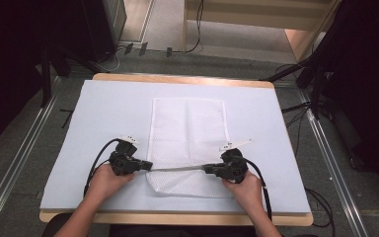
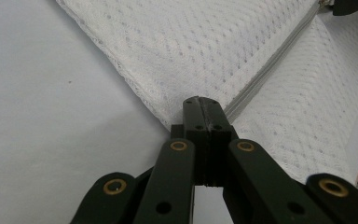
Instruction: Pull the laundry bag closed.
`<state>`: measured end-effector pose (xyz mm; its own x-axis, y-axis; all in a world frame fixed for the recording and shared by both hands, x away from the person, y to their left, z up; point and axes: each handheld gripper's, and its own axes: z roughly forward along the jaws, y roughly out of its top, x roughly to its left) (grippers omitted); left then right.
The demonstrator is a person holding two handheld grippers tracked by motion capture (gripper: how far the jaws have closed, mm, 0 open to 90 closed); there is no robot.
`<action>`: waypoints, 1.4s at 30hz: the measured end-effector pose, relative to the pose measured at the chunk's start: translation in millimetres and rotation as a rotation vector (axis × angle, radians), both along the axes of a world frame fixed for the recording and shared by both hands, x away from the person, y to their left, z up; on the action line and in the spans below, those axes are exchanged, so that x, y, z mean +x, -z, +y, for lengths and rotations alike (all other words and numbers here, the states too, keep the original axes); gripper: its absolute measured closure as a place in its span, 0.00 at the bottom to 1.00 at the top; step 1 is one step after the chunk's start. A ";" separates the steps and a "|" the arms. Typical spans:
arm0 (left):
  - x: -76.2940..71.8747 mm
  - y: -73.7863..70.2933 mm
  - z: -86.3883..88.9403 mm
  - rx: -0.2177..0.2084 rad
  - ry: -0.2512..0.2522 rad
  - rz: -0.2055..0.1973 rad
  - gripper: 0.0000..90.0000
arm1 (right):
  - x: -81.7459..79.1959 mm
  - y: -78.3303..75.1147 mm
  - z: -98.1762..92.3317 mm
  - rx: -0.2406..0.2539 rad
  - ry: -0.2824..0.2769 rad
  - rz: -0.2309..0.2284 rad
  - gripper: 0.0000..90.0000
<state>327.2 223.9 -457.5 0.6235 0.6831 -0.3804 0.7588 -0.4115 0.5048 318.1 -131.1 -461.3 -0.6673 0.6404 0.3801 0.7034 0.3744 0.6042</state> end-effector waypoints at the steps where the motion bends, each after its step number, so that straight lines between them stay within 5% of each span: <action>1: 0.0 0.1 0.0 -0.001 0.000 0.000 1.00 | -0.3 -0.1 -1.1 0.000 0.003 0.004 0.99; 42: 0.3 0.2 0.6 -0.003 0.002 0.001 1.00 | -7.2 1.1 -23.3 0.005 0.036 0.003 0.99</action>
<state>327.5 224.5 -457.8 0.6245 0.6807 -0.3830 0.7586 -0.4120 0.5047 311.0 -154.4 -462.4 -0.6428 0.6619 0.3856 0.7182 0.3457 0.6038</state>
